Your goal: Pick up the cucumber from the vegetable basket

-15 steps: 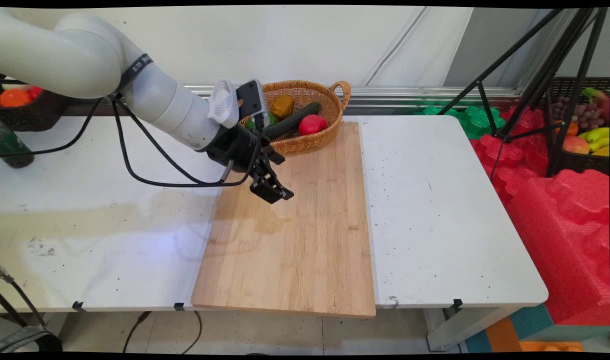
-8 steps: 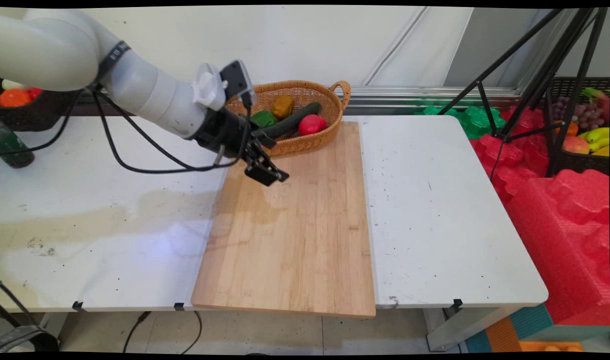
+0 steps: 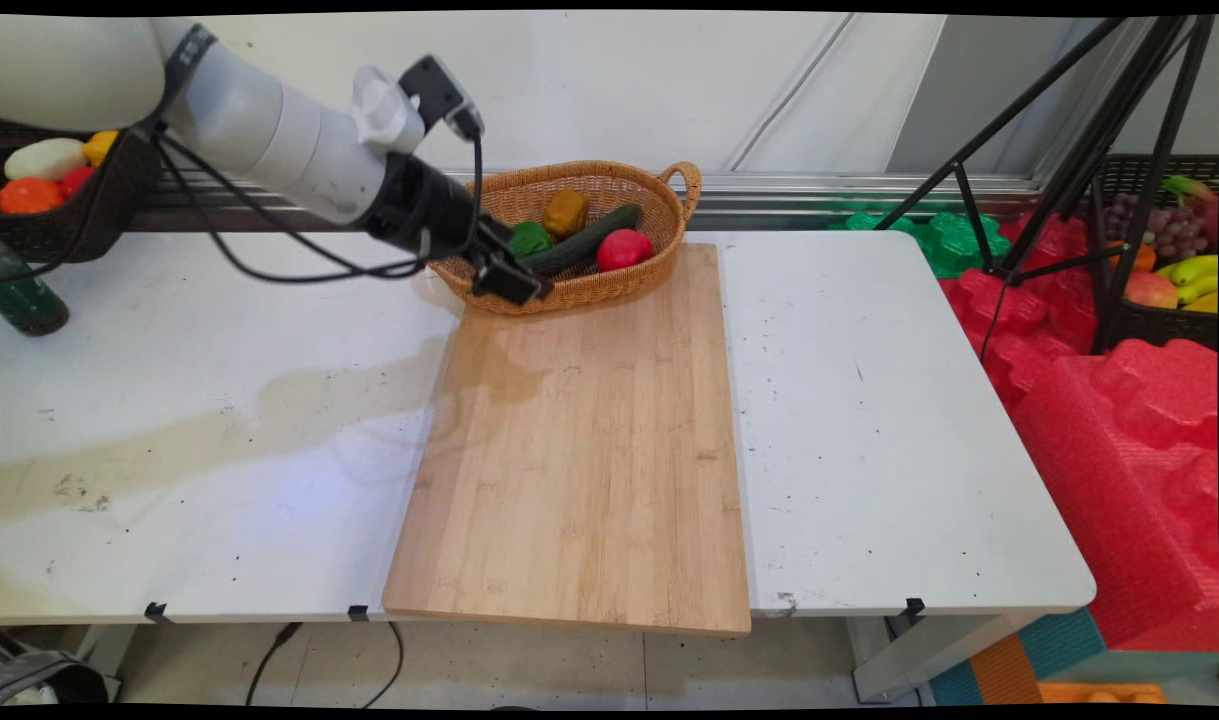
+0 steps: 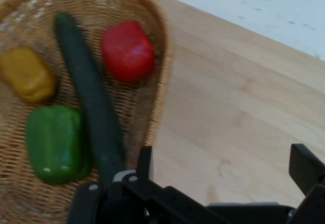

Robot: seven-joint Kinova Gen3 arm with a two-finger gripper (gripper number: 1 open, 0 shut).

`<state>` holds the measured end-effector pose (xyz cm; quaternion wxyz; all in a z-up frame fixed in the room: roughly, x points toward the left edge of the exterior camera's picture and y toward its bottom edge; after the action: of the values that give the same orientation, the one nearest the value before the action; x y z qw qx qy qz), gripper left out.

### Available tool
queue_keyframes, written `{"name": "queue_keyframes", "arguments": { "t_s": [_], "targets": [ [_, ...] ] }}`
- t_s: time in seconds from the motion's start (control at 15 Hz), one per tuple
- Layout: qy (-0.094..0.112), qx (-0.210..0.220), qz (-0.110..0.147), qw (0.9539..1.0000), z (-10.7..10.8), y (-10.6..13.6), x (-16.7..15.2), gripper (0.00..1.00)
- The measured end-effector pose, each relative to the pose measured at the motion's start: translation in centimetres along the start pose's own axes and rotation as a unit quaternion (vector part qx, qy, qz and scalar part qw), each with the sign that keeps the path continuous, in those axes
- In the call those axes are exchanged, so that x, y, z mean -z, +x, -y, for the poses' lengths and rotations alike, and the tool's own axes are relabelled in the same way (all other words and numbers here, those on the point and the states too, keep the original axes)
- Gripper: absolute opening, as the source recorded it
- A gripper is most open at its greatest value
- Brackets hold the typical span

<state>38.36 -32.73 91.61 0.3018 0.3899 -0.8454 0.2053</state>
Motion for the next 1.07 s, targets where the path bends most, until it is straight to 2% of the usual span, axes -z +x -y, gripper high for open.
{"name": "queue_keyframes", "arguments": {
  "t_s": [0.27, 0.47, 0.73, 1.07],
  "targets": [
    [0.038, 0.023, 0.004, 0.999, 2.4, 2.1, -0.6, 1.0],
    [0.059, 0.032, 0.019, 0.9976, 4.4, 3.5, -2.0, 1.0],
    [0.063, 0.035, 0.044, 0.9964, 6.1, 4.8, -4.7, 1.0],
    [0.056, 0.021, 0.075, 0.9954, 7.9, 6.6, -9.2, 1.0]
  ]
}}
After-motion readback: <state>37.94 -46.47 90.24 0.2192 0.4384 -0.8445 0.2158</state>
